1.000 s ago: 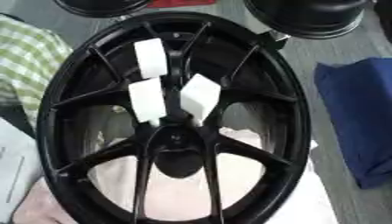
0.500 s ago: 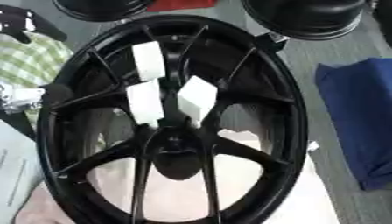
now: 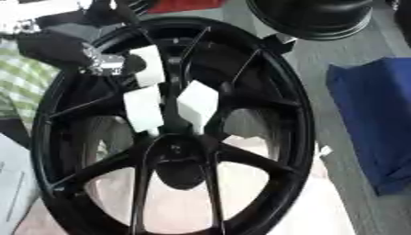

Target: Pull the pin out of the wheel hub.

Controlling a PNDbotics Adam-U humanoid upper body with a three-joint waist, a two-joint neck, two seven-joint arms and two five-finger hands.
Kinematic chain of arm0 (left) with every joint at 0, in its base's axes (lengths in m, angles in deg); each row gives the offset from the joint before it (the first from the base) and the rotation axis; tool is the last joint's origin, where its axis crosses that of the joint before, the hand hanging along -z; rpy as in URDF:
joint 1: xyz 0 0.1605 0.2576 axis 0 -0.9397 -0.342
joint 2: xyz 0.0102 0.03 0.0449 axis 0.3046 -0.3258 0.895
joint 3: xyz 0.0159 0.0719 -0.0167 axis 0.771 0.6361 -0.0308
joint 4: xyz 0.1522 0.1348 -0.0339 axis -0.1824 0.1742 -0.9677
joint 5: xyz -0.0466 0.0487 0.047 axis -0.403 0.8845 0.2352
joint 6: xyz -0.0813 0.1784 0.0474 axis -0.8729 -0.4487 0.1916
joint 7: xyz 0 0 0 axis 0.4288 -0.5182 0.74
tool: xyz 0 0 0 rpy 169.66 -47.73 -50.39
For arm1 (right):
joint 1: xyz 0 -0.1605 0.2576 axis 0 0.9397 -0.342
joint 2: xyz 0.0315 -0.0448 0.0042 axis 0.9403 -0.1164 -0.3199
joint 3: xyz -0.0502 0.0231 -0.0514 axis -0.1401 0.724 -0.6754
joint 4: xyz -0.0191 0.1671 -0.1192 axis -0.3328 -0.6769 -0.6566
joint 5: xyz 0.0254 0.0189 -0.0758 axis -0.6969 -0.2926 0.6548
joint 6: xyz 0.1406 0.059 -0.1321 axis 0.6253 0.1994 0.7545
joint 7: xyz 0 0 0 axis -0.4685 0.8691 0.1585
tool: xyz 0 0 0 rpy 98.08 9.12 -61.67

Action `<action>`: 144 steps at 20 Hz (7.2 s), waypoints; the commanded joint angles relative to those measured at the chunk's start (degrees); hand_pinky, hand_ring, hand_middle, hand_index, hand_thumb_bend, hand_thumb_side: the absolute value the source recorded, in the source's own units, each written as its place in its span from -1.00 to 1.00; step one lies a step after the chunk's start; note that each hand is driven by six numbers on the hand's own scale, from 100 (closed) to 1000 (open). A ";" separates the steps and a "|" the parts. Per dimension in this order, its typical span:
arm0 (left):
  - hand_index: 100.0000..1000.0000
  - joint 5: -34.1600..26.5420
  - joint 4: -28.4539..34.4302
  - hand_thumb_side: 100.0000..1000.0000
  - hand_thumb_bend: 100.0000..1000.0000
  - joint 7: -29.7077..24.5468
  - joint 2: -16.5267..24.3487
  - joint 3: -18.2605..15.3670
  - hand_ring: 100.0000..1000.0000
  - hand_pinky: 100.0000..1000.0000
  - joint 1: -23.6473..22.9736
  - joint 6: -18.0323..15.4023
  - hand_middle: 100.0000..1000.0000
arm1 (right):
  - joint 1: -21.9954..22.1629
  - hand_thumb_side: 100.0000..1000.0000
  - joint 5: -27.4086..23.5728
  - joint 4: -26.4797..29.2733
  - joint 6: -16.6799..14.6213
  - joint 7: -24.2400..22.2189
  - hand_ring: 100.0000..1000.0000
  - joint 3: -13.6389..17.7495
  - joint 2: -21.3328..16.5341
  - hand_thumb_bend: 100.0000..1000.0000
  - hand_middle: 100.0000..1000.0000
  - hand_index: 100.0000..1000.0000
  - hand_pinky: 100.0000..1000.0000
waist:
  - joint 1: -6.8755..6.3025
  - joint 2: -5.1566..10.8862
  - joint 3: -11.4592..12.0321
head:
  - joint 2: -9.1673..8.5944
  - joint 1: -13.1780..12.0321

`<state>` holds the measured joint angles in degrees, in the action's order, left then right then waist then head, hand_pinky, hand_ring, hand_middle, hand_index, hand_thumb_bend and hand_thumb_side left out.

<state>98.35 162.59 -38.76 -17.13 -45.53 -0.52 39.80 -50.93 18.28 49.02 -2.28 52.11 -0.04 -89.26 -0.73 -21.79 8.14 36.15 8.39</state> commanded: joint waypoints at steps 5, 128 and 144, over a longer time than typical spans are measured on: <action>0.76 2.00 -9.23 0.40 -0.12 -7.01 -2.03 -4.90 0.98 0.60 4.18 -4.34 0.62 | -0.49 0.46 -0.30 0.03 0.07 -0.03 0.62 0.24 -1.28 -1.00 0.45 0.38 0.77 | -0.72 0.79 -0.54 | -0.45 -1.26; -0.39 -22.03 -4.32 -1.00 -0.41 24.81 21.37 -30.40 -0.11 -0.13 -14.50 6.17 -0.61 | 4.63 0.66 -1.22 -2.06 0.90 4.01 0.63 2.49 -0.80 -1.00 0.44 0.36 0.79 | -0.36 0.21 2.93 | 1.09 0.07; 0.74 -20.08 -7.82 0.66 0.44 25.70 23.97 -38.96 0.70 0.50 -41.73 1.38 0.62 | 4.97 0.64 -1.84 -0.61 0.48 6.41 0.63 4.15 0.16 -1.00 0.44 0.36 0.78 | 2.46 -0.17 5.14 | -0.83 1.00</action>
<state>77.27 154.49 -12.42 4.90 -82.95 -42.58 41.36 -45.53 16.70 47.30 -1.79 58.19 3.24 -87.79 1.93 -23.17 13.16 36.11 9.23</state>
